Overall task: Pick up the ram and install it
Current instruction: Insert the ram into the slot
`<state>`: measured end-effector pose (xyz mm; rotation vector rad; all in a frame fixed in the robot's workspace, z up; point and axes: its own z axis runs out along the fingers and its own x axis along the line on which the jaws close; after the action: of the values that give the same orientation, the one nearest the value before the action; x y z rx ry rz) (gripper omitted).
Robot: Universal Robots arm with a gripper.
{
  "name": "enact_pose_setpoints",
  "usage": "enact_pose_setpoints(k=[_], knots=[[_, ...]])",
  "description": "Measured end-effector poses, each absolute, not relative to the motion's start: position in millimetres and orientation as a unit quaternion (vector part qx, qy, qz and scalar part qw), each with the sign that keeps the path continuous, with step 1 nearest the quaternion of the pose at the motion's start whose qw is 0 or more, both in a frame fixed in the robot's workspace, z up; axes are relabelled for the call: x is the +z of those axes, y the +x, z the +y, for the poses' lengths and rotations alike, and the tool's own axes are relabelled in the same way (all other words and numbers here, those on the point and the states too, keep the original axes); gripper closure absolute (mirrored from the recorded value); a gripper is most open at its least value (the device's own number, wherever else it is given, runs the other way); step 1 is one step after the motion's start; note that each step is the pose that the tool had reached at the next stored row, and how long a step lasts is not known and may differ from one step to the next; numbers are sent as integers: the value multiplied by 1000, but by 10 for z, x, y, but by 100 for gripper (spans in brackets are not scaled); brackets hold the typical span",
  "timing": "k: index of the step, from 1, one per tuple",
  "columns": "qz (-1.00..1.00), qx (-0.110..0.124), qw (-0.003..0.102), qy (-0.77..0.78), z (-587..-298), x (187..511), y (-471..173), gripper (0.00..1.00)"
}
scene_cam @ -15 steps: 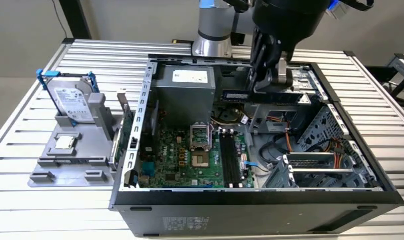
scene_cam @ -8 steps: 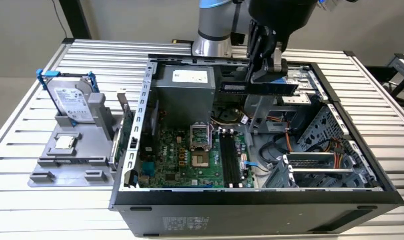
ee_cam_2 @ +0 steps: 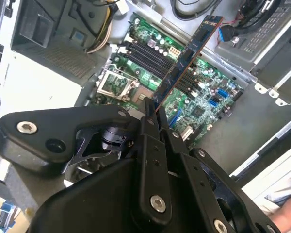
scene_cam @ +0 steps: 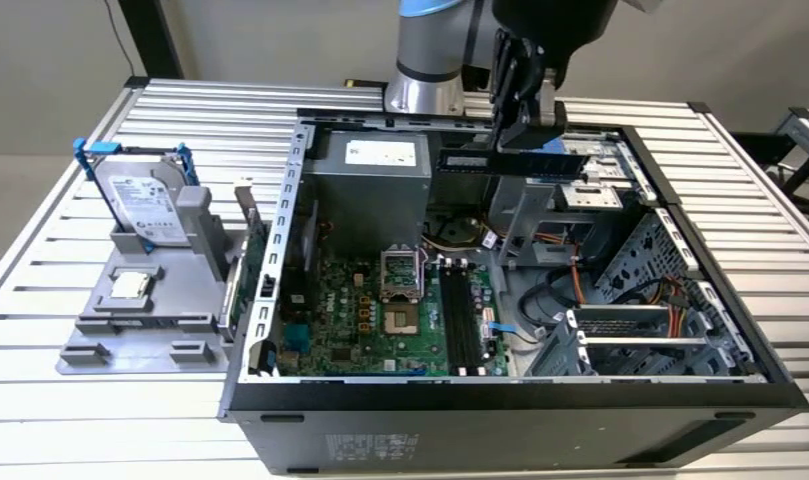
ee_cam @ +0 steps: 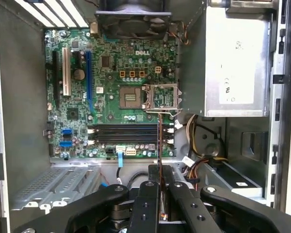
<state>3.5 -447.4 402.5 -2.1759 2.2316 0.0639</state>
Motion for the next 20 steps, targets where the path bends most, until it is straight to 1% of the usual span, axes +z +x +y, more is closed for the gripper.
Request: enact_pose_setpoints(k=[20], knots=[[726, 20, 12, -688, -4466, 4024, 35, 100]])
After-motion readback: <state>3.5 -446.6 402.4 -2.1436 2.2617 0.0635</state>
